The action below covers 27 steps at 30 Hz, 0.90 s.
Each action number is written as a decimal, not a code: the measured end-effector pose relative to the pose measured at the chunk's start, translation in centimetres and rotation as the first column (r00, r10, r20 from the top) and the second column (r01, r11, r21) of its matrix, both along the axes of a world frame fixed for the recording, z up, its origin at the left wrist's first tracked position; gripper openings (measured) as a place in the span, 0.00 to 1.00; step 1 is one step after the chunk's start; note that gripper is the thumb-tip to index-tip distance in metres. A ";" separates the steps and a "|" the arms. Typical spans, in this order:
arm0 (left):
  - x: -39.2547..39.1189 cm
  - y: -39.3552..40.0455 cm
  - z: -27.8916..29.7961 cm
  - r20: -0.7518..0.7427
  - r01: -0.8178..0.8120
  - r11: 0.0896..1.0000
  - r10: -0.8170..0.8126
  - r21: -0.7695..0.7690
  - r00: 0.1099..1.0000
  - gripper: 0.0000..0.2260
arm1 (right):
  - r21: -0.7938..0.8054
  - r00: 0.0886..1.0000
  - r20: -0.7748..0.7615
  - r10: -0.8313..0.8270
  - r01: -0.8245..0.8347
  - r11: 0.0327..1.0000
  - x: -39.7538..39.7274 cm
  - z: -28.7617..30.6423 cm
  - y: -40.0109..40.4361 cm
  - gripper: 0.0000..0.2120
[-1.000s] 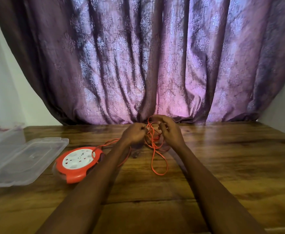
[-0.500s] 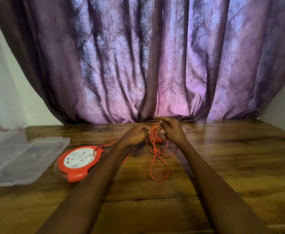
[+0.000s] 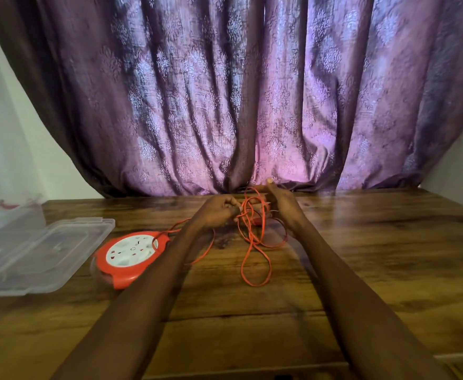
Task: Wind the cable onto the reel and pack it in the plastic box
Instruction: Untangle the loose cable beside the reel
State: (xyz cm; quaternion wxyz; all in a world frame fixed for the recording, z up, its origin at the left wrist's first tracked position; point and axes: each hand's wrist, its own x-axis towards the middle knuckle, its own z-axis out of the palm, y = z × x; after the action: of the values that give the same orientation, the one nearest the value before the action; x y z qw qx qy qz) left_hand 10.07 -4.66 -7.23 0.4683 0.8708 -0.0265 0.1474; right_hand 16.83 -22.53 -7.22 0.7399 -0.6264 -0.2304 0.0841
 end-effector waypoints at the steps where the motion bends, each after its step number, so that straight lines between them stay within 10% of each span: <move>1: 0.1 0.0 0.0 0.019 -0.026 0.999 0.026 0.023 1.000 0.08 | 0.023 0.999 -0.034 0.011 -0.011 1.000 0.1 0.0 -0.2 0.22; 9: 0.1 0.2 0.1 0.050 -0.096 0.994 0.099 -0.049 0.994 0.11 | -0.213 0.979 -0.015 0.202 -0.201 0.956 0.2 -1.9 -1.6 0.19; 15: 0.0 0.5 -0.6 0.038 -0.070 0.989 0.076 -0.132 0.996 0.12 | -0.603 0.884 0.446 0.142 0.180 0.777 2.2 -3.0 -0.9 0.09; 27: -0.6 0.6 -0.5 0.061 -0.043 0.947 0.065 -0.319 0.996 0.11 | -0.378 0.929 0.369 -0.011 0.161 0.912 1.7 -3.1 -1.4 0.14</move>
State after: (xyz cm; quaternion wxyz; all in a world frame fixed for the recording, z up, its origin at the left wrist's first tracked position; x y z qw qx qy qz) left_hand 9.50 -4.08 -7.75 0.5967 0.7789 0.0049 0.1930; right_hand 18.54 -23.93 -10.34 0.5437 -0.7792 -0.3112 -0.0196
